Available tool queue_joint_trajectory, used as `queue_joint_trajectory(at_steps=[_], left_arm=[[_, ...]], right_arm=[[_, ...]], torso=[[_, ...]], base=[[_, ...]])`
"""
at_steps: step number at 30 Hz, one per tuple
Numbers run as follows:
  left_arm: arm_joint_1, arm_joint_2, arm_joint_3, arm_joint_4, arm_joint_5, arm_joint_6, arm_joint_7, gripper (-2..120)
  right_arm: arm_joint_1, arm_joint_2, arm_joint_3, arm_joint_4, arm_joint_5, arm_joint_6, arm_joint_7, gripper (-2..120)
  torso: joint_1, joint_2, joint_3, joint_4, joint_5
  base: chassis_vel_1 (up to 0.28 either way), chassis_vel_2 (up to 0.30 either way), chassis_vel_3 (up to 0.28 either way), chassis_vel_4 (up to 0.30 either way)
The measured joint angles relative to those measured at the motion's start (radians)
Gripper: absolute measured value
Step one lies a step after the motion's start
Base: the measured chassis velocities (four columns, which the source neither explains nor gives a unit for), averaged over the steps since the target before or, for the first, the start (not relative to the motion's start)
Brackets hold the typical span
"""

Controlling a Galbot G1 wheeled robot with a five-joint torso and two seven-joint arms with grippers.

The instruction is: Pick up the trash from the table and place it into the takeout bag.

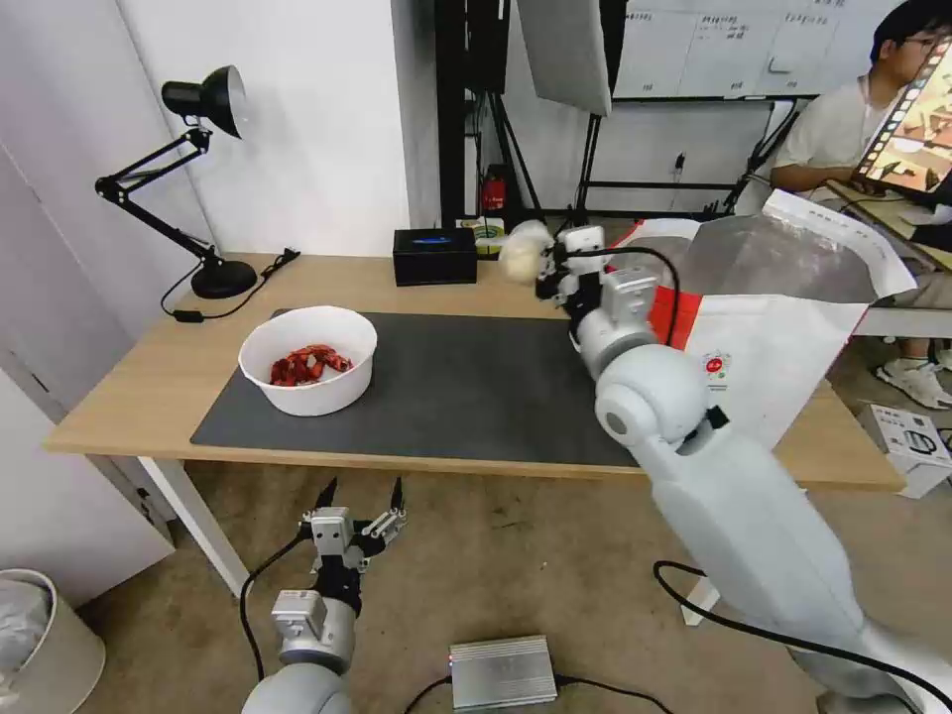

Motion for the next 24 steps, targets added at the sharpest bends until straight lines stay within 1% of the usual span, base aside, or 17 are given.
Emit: queue_joint_trajectory(at_steps=[2,3,6,7,11,12,18,24], left_arm=[[0.000,-0.001,0.001,0.000,0.003,0.000,0.000,100],[0.000,-0.001,0.001,0.000,0.003,0.000,0.000,100],[-0.001,-0.001,0.005,0.001,0.004,0.000,0.000,100],[-0.001,-0.001,0.005,0.001,0.004,0.000,0.000,100],[-0.006,-0.001,0.009,0.004,0.005,0.000,0.000,100],[-0.006,-0.001,0.009,0.004,0.005,0.000,0.000,100],[-0.009,0.000,0.016,0.010,0.005,0.000,0.000,100],[-0.010,0.000,0.018,0.013,0.005,0.000,0.000,100]], right_arm=[[-0.016,-0.019,0.037,0.028,0.003,0.000,0.002,0],[-0.016,-0.019,0.037,0.028,0.003,0.000,0.002,0],[-0.051,-0.048,0.098,0.068,0.005,-0.003,0.009,0],[-0.051,-0.048,0.098,0.068,0.005,-0.003,0.009,0],[-0.107,-0.085,0.175,0.112,0.010,-0.005,0.020,0],[-0.107,-0.085,0.175,0.112,0.010,-0.005,0.020,0],[-0.173,-0.121,0.271,0.140,0.037,-0.003,0.033,0],[-0.208,-0.132,0.318,0.136,0.044,-0.002,0.040,0]], torso=[[0.000,0.000,0.000,0.0000,0.0001],[0.000,0.000,0.000,0.0000,0.0001],[0.000,0.000,0.000,0.0000,0.0001],[0.000,0.000,0.000,0.0000,0.0001],[0.000,0.000,0.000,-0.0001,0.0000],[0.000,0.000,0.000,-0.0001,0.0000],[0.000,0.000,0.000,-0.0001,0.0001],[0.000,0.000,0.000,0.0000,0.0001]], base=[[0.000,0.000,0.000,0.000],[0.000,0.000,0.000,0.000],[0.000,0.000,0.000,0.000],[0.000,0.000,0.000,0.000],[0.000,0.000,0.000,0.000],[0.000,0.000,0.000,0.000],[0.000,0.000,0.000,0.000],[0.000,0.000,0.000,0.000]])
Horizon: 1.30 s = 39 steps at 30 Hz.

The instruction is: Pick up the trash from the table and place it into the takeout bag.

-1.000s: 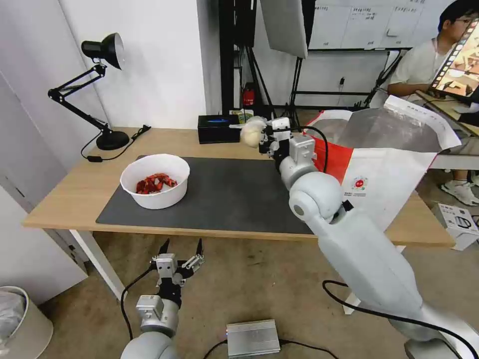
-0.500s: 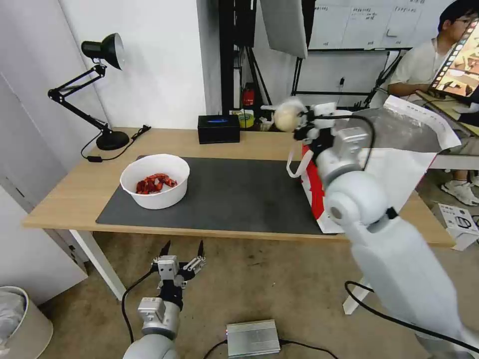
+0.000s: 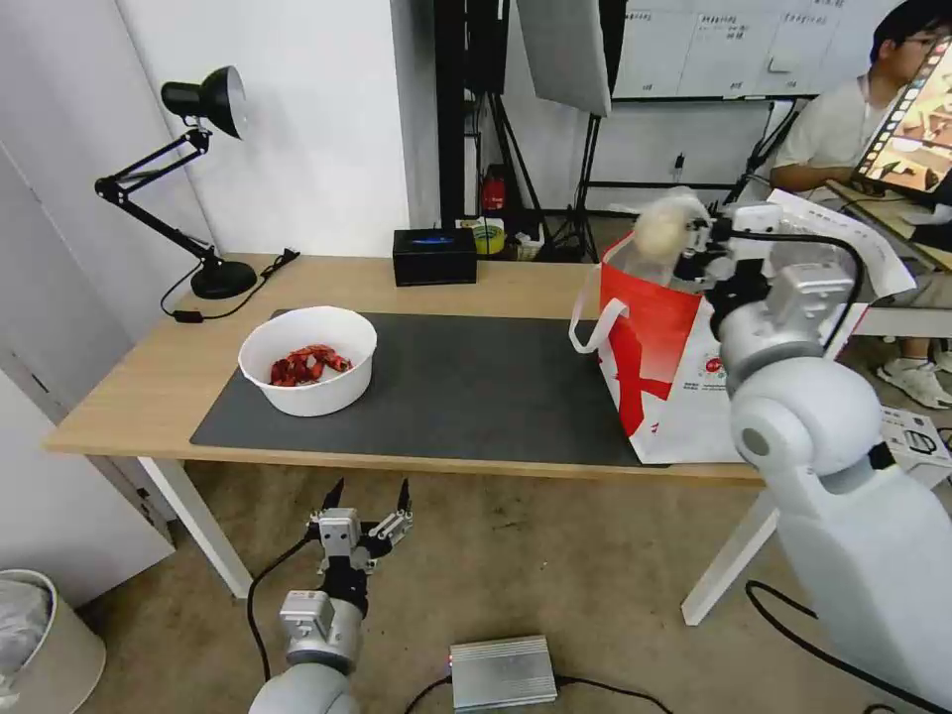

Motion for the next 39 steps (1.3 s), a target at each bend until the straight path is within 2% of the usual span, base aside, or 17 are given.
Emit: queue_joint_trajectory(at_steps=[15,16,17,20,21,24,25,28,29,31,33,35,36,39], left_arm=[[-0.010,-0.001,0.007,0.010,-0.002,0.000,0.000,100],[-0.010,-0.001,0.007,0.010,-0.002,0.000,0.000,100],[-0.010,-0.001,0.007,0.010,-0.002,0.000,0.000,100],[-0.012,-0.002,0.007,0.011,-0.002,0.000,0.000,100],[-0.012,-0.002,0.007,0.011,-0.002,0.000,0.000,100],[-0.013,-0.002,0.008,0.011,-0.002,0.000,0.000,100],[-0.013,-0.002,0.008,0.011,-0.002,0.000,0.000,100],[-0.013,-0.002,0.010,0.011,-0.002,0.000,0.000,100],[-0.013,-0.002,0.010,0.011,-0.002,0.000,0.000,100],[-0.013,-0.003,0.011,0.011,-0.002,0.000,0.000,100],[-0.012,-0.003,0.011,0.011,-0.002,0.000,0.000,100],[-0.010,-0.003,0.011,0.009,-0.002,-0.001,0.000,100],[-0.010,-0.003,0.011,0.009,-0.002,-0.001,0.000,100],[-0.008,-0.004,0.010,0.005,-0.001,-0.001,0.001,100]], right_arm=[[-0.040,-0.006,0.028,-0.022,0.020,-0.006,0.040,0],[-0.040,-0.005,0.029,-0.022,0.020,-0.006,0.040,7],[-0.040,-0.005,0.029,-0.022,0.020,-0.006,0.040,7],[-0.041,-0.006,0.033,-0.022,0.021,-0.007,0.040,20],[-0.041,-0.006,0.033,-0.022,0.021,-0.007,0.040,20],[-0.046,-0.011,0.040,-0.018,0.021,-0.009,0.040,35],[-0.046,-0.011,0.040,-0.018,0.021,-0.009,0.040,35],[-0.052,-0.014,0.045,-0.015,0.021,-0.010,0.040,48],[-0.052,-0.014,0.045,-0.015,0.021,-0.010,0.040,48],[-0.056,-0.015,0.047,-0.013,0.021,-0.010,0.039,60],[-0.057,-0.015,0.047,-0.012,0.021,-0.009,0.039,64],[-0.061,-0.015,0.047,-0.010,0.021,0.022,0.022,75],[-0.061,-0.015,0.047,-0.010,0.021,0.022,0.022,75],[-0.062,-0.014,0.041,-0.022,0.037,0.134,-0.034,88]], torso=[[0.000,0.000,0.000,0.0001,-0.0002],[0.000,0.000,0.000,0.0001,-0.0001],[0.000,0.000,0.000,0.0001,-0.0001],[0.000,0.000,0.000,0.0001,-0.0002],[0.000,0.000,0.000,0.0001,-0.0002],[0.000,0.000,0.000,0.0001,-0.0002],[0.000,0.000,0.000,0.0001,-0.0002],[0.000,0.000,0.000,0.0001,-0.0002],[0.000,0.000,0.000,0.0001,-0.0002],[0.000,0.000,0.000,0.0001,-0.0001],[0.000,0.000,0.000,0.0001,-0.0002],[0.000,0.000,0.000,0.0001,-0.0002],[0.000,0.000,0.000,0.0001,-0.0002],[0.000,0.000,0.000,0.0001,-0.0001]], base=[[0.000,0.000,0.000,0.000],[0.000,0.000,0.000,0.000],[0.000,0.000,0.000,0.000],[0.000,0.000,0.000,0.000],[0.000,0.000,0.000,0.000],[0.000,0.000,0.000,0.000],[0.000,0.000,0.000,0.000],[0.000,0.000,0.000,0.000],[0.000,0.000,0.000,0.000],[0.000,0.000,0.000,0.000],[0.000,0.000,0.000,0.000],[0.000,0.000,0.000,0.000],[0.000,0.000,0.000,0.000],[0.000,0.000,0.000,0.000]])
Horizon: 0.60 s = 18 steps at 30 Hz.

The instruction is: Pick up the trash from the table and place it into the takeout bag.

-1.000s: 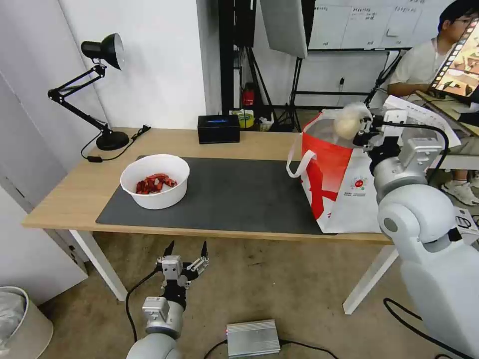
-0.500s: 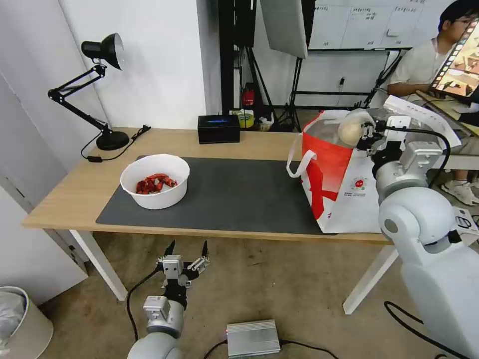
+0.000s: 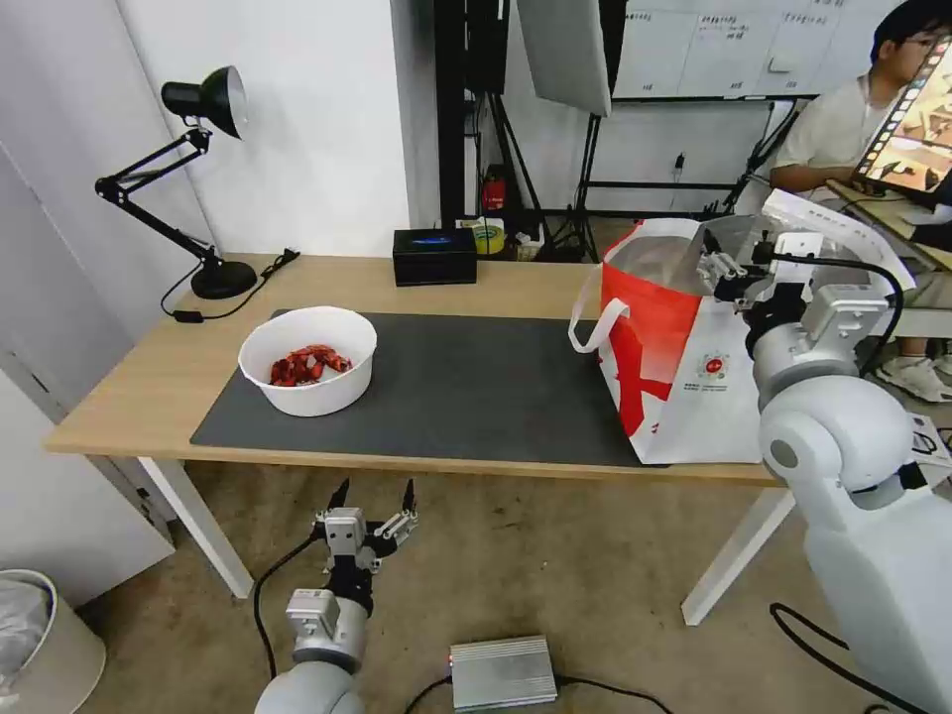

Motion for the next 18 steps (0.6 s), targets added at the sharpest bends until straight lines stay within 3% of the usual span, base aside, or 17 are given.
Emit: queue_joint_trajectory(at_steps=[4,7,11,18], left_arm=[[0.001,-0.001,-0.001,-0.001,0.000,-0.002,0.000,100],[0.001,-0.001,-0.001,-0.002,0.000,-0.002,0.000,100],[0.001,-0.001,-0.002,-0.003,0.000,-0.003,0.000,100],[-0.006,-0.001,-0.005,-0.002,-0.002,-0.010,0.001,100]], right_arm=[[-0.003,0.000,-0.011,-0.005,0.055,0.141,-0.129,99],[-0.017,-0.005,-0.017,0.006,0.088,0.188,-0.203,100],[-0.063,-0.029,-0.025,0.048,0.146,0.206,-0.282,100],[-0.204,-0.079,-0.087,0.134,0.156,0.180,-0.295,100]], torso=[[0.000,0.000,0.000,0.0001,-0.0001],[0.000,0.000,0.000,0.0001,-0.0002],[0.000,0.000,0.000,0.0000,-0.0001],[0.000,0.000,0.000,0.0002,-0.0002]], base=[[0.000,0.000,0.000,0.000],[0.000,0.000,0.000,0.000],[0.000,0.000,0.000,0.000],[0.000,0.000,0.000,0.000]])
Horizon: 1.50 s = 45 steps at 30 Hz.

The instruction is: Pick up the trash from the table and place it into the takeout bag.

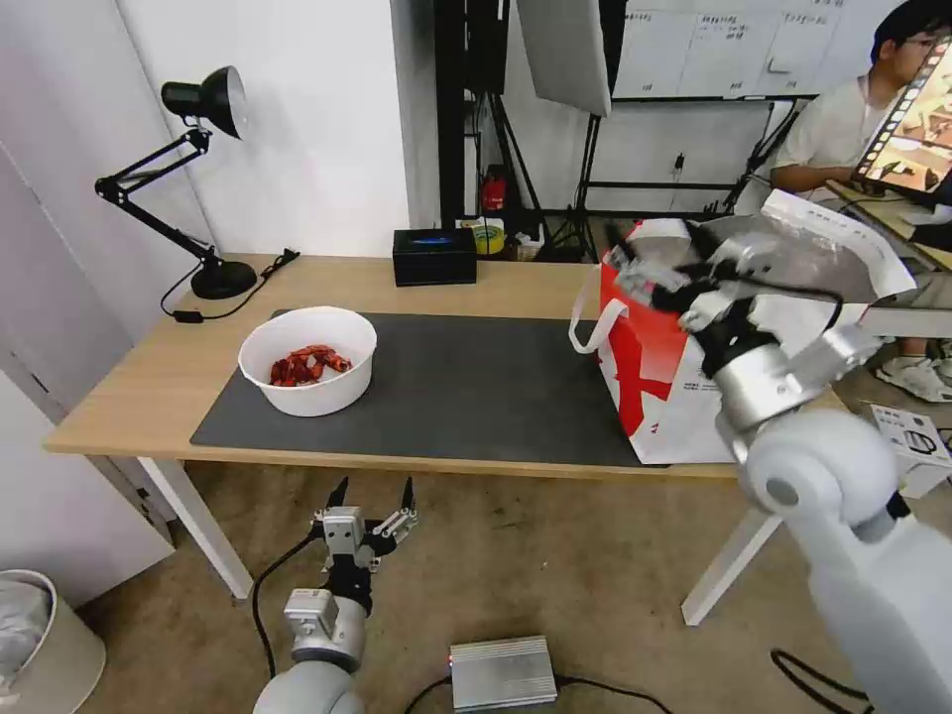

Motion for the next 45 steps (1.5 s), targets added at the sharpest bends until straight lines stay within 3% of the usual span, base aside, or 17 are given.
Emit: queue_joint_trajectory(at_steps=[8,20,29,45], left_arm=[[-0.004,0.005,-0.005,0.003,-0.005,-0.008,0.001,100],[-0.012,0.018,-0.016,0.009,-0.017,-0.009,0.020,100],[-0.016,0.019,-0.016,0.018,-0.030,-0.009,0.023,100],[-0.014,0.021,-0.017,0.020,-0.031,-0.008,0.023,100]], right_arm=[[-0.208,0.002,-0.036,0.029,-0.087,-0.008,0.008,100],[-0.433,0.042,-0.087,0.031,-0.228,0.009,0.184,100],[-0.498,0.044,-0.100,0.024,-0.244,-0.003,0.249,100],[-0.492,0.057,-0.108,0.005,-0.263,-0.002,0.257,100]], torso=[[0.000,0.000,0.000,-0.0003,0.0001],[0.000,0.000,0.000,-0.0002,0.0000],[0.000,0.000,0.000,-0.0002,0.0000],[0.000,0.000,0.000,-0.0002,0.0001]], base=[[0.000,0.000,0.000,0.000],[0.000,0.000,0.000,0.000],[0.000,0.000,0.000,0.000],[0.000,0.000,0.000,0.000]])
